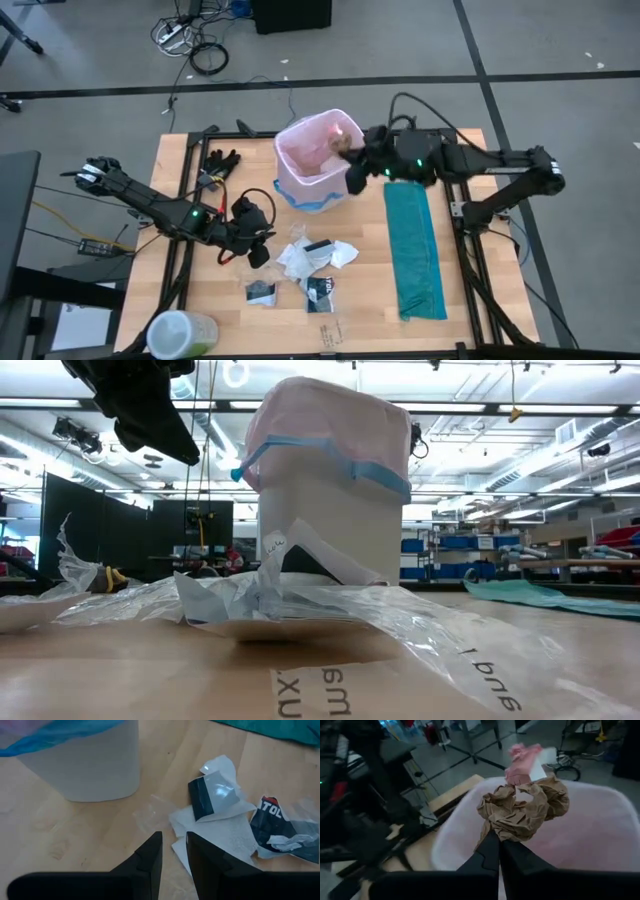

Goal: Place trash/remove bag and relplace
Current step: Put the brown paper into the white trash bin, then put the white paper into the white trash bin

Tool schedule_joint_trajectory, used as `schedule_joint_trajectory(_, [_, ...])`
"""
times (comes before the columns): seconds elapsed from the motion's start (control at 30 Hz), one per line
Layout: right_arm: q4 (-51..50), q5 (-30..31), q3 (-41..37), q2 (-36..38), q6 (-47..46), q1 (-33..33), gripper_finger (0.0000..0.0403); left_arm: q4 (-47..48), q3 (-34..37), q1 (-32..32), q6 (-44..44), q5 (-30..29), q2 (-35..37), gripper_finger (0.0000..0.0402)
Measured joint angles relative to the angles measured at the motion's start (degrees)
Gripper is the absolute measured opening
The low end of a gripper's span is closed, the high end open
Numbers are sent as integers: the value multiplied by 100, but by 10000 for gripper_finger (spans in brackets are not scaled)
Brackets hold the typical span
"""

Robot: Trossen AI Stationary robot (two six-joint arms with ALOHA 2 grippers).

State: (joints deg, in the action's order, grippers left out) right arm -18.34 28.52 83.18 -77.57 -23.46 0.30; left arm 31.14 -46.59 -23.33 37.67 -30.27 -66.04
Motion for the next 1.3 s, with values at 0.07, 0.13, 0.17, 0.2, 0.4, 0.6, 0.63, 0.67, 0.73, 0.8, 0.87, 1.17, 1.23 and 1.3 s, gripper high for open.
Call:
schedule_joint_trajectory(0.07, [-124, -405, 2, -50, 56, -282, 0, 1, 0, 0, 2, -1, 0, 96])
schedule_joint_trajectory(0.13, [-271, -945, -1, -141, 337, -491, 2, -9, 0, 0, 2, -3, 1, 96])
schedule_joint_trajectory(0.17, [-300, -1173, -2, -170, 390, -562, 7, 0, 0, 0, 2, -3, 0, 96])
schedule_joint_trajectory(0.2, [-338, -1313, -3, -201, 431, -614, 15, -2, 0, 0, 4, -3, 0, 96])
schedule_joint_trajectory(0.4, [-298, -1260, -3, -202, 915, -676, 127, -83, 0, 0, 3, -3, 0, 96])
schedule_joint_trajectory(0.6, [-140, -1504, -3, -152, 827, -494, 230, -98, 0, 0, 4, -8, -1, 96])
schedule_joint_trajectory(0.63, [-177, -1628, 0, -154, 739, -333, 235, -101, 0, 0, 4, -8, 0, 96])
schedule_joint_trajectory(0.67, [-274, -1751, 8, -173, 669, -138, 237, -101, 0, 0, 4, -9, 0, 96])
schedule_joint_trajectory(0.73, [-724, -1831, -7, -224, 511, 292, 235, -99, 0, 1, 4, -9, 0, 96])
schedule_joint_trajectory(0.8, [-1210, -1697, -105, -333, 202, 719, 230, -101, 0, 0, 4, -10, 0, 96])
schedule_joint_trajectory(0.87, [-1660, -1358, -276, -439, -257, 1130, 226, -93, 0, 0, 4, -10, 0, 96])
schedule_joint_trajectory(1.17, [-1771, -469, -1059, -1497, -1794, 2083, 238, -158, -2, 0, 4, -36, 0, 96])
schedule_joint_trajectory(1.23, [-1811, -471, -1078, -1819, -1962, 2109, 241, -139, -2, 0, -2, -34, 0, 96])
schedule_joint_trajectory(1.3, [-1898, -502, -1088, -2090, -2005, 2109, 245, -156, -2, 1, -2, -38, 0, 96])
